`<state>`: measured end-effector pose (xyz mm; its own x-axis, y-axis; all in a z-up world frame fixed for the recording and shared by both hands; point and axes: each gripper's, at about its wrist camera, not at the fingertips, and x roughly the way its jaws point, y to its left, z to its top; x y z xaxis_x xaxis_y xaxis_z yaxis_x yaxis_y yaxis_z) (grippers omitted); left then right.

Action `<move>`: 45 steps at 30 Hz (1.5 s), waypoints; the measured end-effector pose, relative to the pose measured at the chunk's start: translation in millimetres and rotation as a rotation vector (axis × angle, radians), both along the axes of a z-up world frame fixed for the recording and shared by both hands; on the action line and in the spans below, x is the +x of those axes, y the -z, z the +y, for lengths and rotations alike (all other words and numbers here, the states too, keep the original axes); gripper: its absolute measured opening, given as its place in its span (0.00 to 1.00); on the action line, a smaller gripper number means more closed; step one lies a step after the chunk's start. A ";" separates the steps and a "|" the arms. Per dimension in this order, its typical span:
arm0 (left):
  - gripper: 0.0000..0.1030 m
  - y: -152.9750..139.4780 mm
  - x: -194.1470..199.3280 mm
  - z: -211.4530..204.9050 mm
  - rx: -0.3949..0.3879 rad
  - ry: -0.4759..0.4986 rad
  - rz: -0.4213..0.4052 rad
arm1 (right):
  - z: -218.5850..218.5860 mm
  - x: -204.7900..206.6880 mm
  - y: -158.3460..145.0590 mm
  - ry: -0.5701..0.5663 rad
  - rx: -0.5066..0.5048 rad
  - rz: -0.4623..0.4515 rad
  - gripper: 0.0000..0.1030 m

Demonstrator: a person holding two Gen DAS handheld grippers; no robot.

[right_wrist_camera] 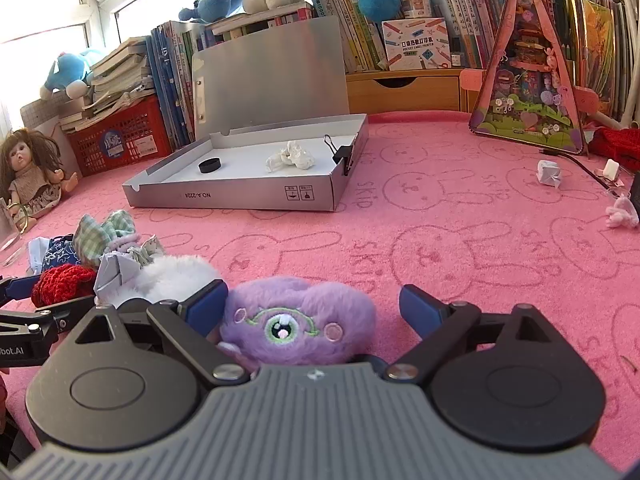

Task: Organize objects
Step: 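Grasp the purple fluffy plush with the right tool while the left grasps the red knitted pouch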

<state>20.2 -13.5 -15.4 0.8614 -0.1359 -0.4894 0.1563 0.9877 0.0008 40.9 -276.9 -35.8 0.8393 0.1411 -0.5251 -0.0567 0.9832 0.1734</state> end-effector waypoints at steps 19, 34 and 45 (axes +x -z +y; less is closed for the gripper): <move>0.94 3.0 -0.5 -1.7 -0.002 -0.019 -0.020 | 14.3 -2.9 -2.0 -0.069 -0.115 0.013 0.93; 0.94 7.0 -1.3 -4.2 0.002 -0.055 -0.017 | 23.4 0.1 2.6 -0.081 -0.153 0.047 0.92; 0.72 1.0 -6.5 5.9 -0.059 -0.101 -0.034 | 18.6 -4.8 1.4 -0.061 -0.116 0.006 0.77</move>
<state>13.6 -7.6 -16.4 0.8881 -0.0752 -0.4535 0.0569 0.9969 -0.0538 36.1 -258.3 -37.2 0.8276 0.1302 -0.5459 -0.1168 0.9914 0.0595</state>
